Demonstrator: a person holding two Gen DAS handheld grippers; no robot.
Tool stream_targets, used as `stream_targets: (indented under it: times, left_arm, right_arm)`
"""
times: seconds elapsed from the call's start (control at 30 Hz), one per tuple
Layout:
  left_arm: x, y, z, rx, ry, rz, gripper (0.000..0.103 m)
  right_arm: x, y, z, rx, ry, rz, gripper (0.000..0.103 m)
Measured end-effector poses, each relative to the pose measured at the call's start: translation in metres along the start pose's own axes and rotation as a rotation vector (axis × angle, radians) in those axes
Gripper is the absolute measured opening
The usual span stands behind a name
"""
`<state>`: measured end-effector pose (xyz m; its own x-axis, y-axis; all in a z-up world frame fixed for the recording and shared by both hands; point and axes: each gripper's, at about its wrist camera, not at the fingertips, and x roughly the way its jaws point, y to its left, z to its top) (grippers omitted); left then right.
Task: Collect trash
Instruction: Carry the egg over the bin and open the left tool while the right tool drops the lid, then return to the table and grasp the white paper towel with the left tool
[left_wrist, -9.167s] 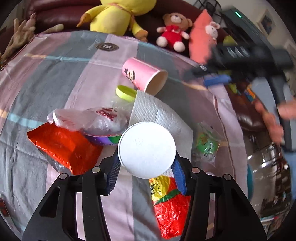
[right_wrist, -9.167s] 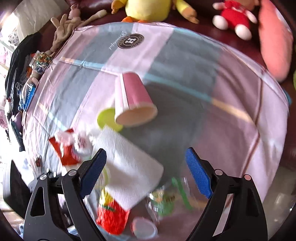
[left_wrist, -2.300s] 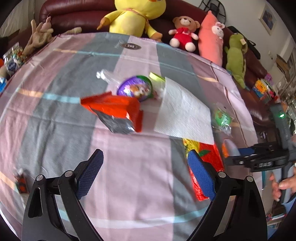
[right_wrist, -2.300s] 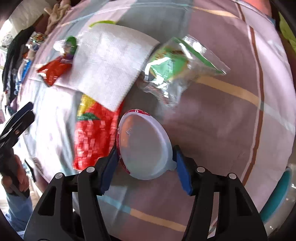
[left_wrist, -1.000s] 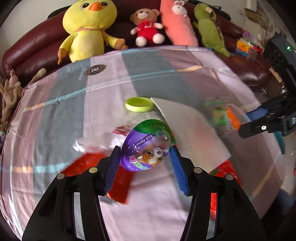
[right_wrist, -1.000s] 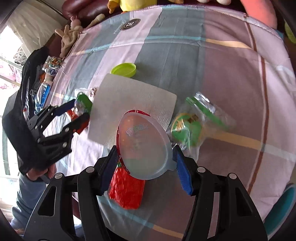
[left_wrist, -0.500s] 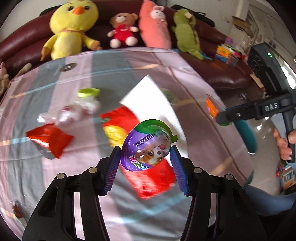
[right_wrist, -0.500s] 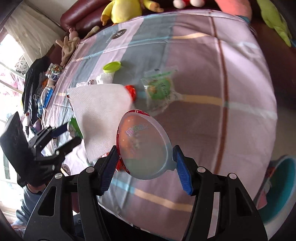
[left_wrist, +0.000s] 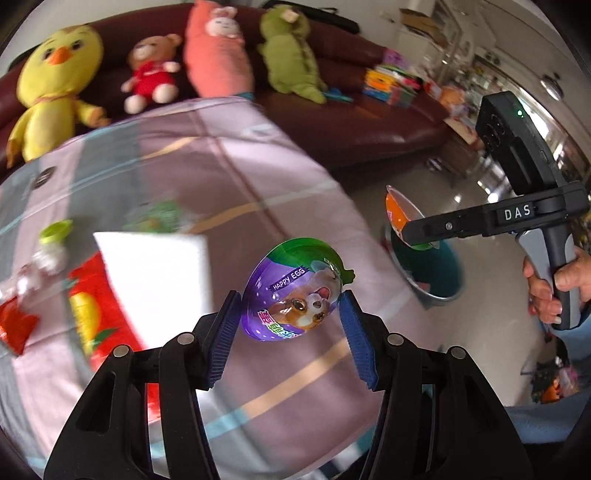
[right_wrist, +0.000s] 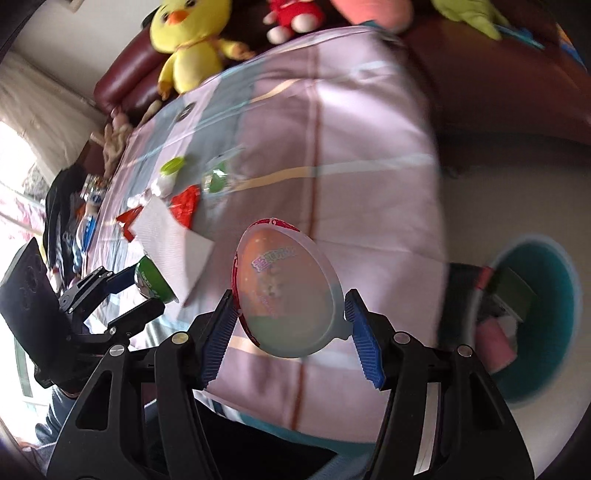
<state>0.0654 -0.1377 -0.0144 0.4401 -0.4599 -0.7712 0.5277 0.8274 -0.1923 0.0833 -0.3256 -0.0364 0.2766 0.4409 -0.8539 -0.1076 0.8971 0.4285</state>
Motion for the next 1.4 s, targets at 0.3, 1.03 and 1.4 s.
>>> stream_targets:
  times: [0.3, 1.03, 1.4]
  left_arm:
    - [0.067, -0.094, 0.032, 0.143, 0.082, -0.111, 0.056]
    - [0.2, -0.233, 0.062, 0.289, 0.243, -0.229, 0.059]
    - [0.208, -0.209, 0.058, 0.223, 0.259, -0.193, 0.075]
  right_arm:
    - [-0.059, -0.113, -0.036, 0.18, -0.11, -0.077, 0.057]
    - [-0.093, -0.25, -0.084, 0.431, -0.137, -0.132, 0.058]
    - [-0.077, -0.257, -0.077, 0.44, -0.107, -0.124, 0.058]
